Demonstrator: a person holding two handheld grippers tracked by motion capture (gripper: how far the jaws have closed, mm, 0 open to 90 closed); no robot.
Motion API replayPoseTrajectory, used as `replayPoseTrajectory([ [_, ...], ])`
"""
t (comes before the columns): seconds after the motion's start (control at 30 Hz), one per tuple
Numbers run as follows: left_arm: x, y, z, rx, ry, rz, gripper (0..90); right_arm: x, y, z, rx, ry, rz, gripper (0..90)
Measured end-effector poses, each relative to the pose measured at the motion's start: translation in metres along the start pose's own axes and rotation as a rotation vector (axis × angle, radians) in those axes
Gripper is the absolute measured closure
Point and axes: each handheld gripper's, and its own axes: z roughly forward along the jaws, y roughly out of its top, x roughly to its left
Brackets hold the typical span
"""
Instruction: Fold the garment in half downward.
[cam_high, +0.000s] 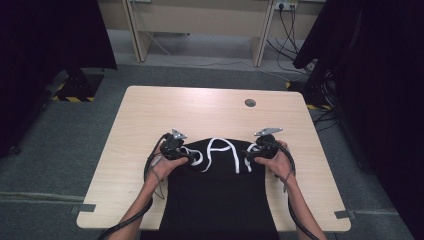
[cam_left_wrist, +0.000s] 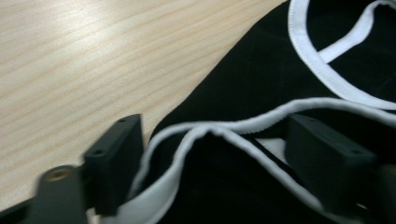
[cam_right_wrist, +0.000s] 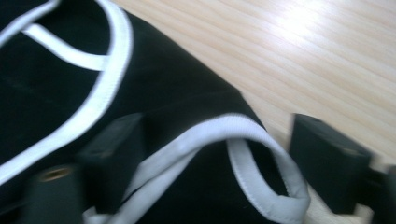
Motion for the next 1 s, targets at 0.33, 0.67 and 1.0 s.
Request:
replayPoseTrajectory([
  [0.33,-0.005,-0.003,-0.002,-0.041,-0.095,-0.017,73.2,0.009,-0.001,-0.006,-0.018,0.098,-0.033,76.5],
  [0.67,-0.005,0.003,-0.011,-0.096,-0.056,0.002,81.6,0.008,0.006,-0.018,-0.065,0.097,-0.047,81.4],
  [1.0,0.004,0.010,-0.014,-0.101,-0.050,-0.019,82.3,0.006,0.016,-0.029,-0.096,0.092,-0.061,81.9],
])
